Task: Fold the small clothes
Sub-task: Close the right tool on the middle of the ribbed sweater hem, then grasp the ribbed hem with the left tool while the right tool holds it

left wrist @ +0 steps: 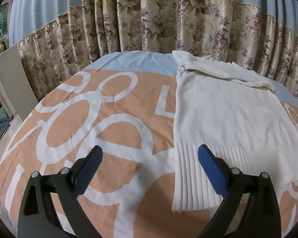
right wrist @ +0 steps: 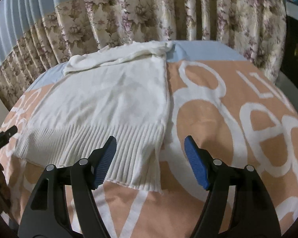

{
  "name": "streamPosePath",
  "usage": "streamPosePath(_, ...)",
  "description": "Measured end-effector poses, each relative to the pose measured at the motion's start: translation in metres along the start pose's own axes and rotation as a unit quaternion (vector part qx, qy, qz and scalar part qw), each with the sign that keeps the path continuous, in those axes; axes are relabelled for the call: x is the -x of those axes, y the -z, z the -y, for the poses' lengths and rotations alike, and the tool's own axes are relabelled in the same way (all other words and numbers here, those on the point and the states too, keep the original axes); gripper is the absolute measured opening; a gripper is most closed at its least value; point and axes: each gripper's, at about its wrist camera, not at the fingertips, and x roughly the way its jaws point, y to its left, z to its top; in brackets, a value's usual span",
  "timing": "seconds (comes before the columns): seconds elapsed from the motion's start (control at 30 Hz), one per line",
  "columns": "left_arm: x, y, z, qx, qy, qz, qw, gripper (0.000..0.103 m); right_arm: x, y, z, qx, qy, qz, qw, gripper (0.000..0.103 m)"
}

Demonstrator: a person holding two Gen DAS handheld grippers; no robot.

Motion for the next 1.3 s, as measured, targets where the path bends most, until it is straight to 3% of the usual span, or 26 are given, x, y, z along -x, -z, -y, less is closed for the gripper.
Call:
streamPosePath(0.23,-0.009,0.004,0.003,-0.008,0.020,-0.033,0.9992,0.097,-0.011,0.007,-0.003,0.006,0.003,-0.020,1.000,0.071)
streamPosePath(0.37,-0.012,0.005,0.004,-0.010,0.029,-0.042,0.9986,0.097,-0.019,0.008,-0.002,0.004,0.004,-0.040,0.999,0.063)
streamPosePath(0.5,-0.015,0.006,0.005,-0.012,0.034,-0.049,0.9982,0.097,-0.024,0.009,-0.006,0.015,0.007,-0.053,0.998,0.061)
streamPosePath(0.67,-0.014,0.007,0.012,-0.028,0.034,-0.048,0.9979,0.097,-0.024,0.011,-0.022,0.053,-0.008,-0.050,0.997,0.022)
streamPosePath(0.77,-0.014,0.007,0.012,-0.030,0.044,-0.049,0.9974,0.097,-0.024,0.012,-0.029,0.063,-0.006,-0.046,0.997,0.012)
streamPosePath(1.03,-0.013,0.012,0.015,-0.020,0.075,-0.071,0.9945,0.097,-0.024,0.011,-0.023,0.041,-0.013,-0.043,0.998,0.011)
streamPosePath(1.17,-0.021,0.015,0.027,-0.042,0.084,-0.100,0.9906,0.097,-0.025,0.011,-0.023,0.040,-0.016,-0.044,0.998,0.011)
streamPosePath(1.3,-0.023,0.017,0.041,-0.065,0.067,-0.107,0.9899,0.096,-0.026,0.011,-0.022,0.037,-0.020,-0.045,0.998,0.011)
